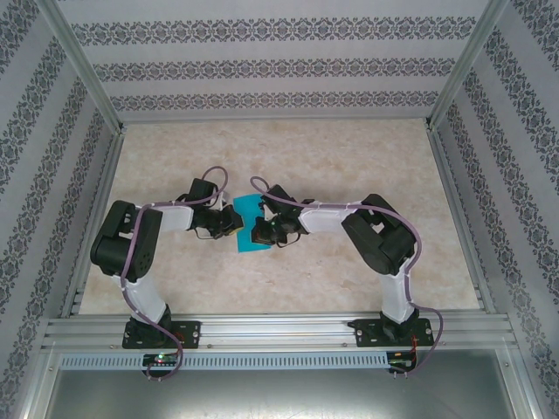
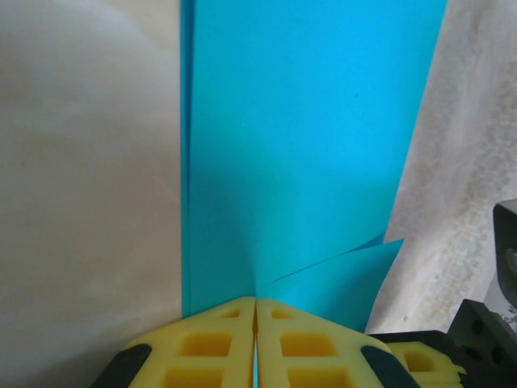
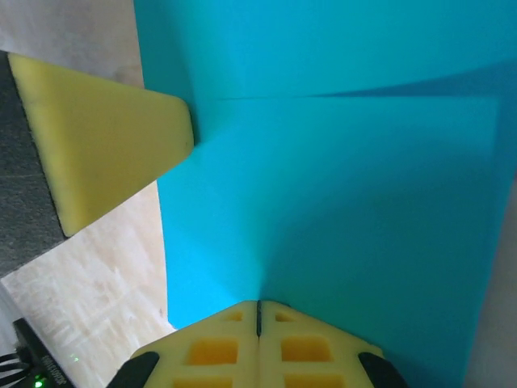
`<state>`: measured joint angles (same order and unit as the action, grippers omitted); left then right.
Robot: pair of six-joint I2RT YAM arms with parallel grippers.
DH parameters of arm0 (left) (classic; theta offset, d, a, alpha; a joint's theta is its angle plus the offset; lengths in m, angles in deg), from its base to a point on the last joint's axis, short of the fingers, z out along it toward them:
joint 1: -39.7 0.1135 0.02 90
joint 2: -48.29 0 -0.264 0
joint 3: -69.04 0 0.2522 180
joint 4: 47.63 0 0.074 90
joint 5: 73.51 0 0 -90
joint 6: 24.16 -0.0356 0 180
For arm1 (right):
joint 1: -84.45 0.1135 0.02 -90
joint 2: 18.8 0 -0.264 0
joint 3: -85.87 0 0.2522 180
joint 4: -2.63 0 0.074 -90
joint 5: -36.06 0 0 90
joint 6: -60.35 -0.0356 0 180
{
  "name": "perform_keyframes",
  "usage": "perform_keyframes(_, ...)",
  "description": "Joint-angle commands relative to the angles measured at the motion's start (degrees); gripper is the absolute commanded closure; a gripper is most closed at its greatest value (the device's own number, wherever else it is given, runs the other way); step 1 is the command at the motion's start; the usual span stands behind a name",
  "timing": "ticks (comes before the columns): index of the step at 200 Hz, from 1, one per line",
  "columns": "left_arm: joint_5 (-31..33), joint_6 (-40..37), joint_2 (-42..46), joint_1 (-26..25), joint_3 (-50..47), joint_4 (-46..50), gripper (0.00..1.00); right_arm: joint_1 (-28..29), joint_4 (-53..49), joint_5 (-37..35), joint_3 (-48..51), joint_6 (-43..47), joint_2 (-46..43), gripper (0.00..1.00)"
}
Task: Fold a paper plane with a square sheet of paper (pick it up from the middle)
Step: Fold the triangle a second time at the center of the table.
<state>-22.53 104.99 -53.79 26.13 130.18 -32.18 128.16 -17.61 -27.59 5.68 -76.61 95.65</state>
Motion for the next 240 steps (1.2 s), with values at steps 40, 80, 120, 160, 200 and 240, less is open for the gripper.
perform_keyframes(40, 6.3, -2.3, 0.3, -1.3, 0.7, 5.2, 0.90, -0.3, -0.4, -1.2, 9.2, -0.4, -0.8, 1.00)
perform_keyframes(80, 5.0, -2.9, -0.4, -1.4, 1.1, 5.3, 0.90, -0.3, 0.4, 0.3, 4.8, 0.3, -5.5, 1.00)
perform_keyframes(120, 4.7, -3.5, -0.7, -1.4, 1.5, 5.9, 0.90, -0.9, -4.4, -3.0, -0.6, 3.0, -3.9, 1.00)
perform_keyframes(160, 4.7, -3.4, -0.5, -1.4, 1.4, 5.9, 0.89, -1.3, -6.7, -6.1, -1.5, 3.4, 0.3, 1.00)
perform_keyframes(200, 7.3, -3.4, 0.4, -1.4, 1.4, 6.6, 0.91, -1.1, -9.8, -8.0, 1.6, 3.6, 1.8, 1.00)
perform_keyframes(240, 13.2, -2.3, 3.3, -0.8, 0.6, 7.2, 0.92, -1.1, -9.5, -7.9, 5.2, 3.6, 1.4, 1.00)
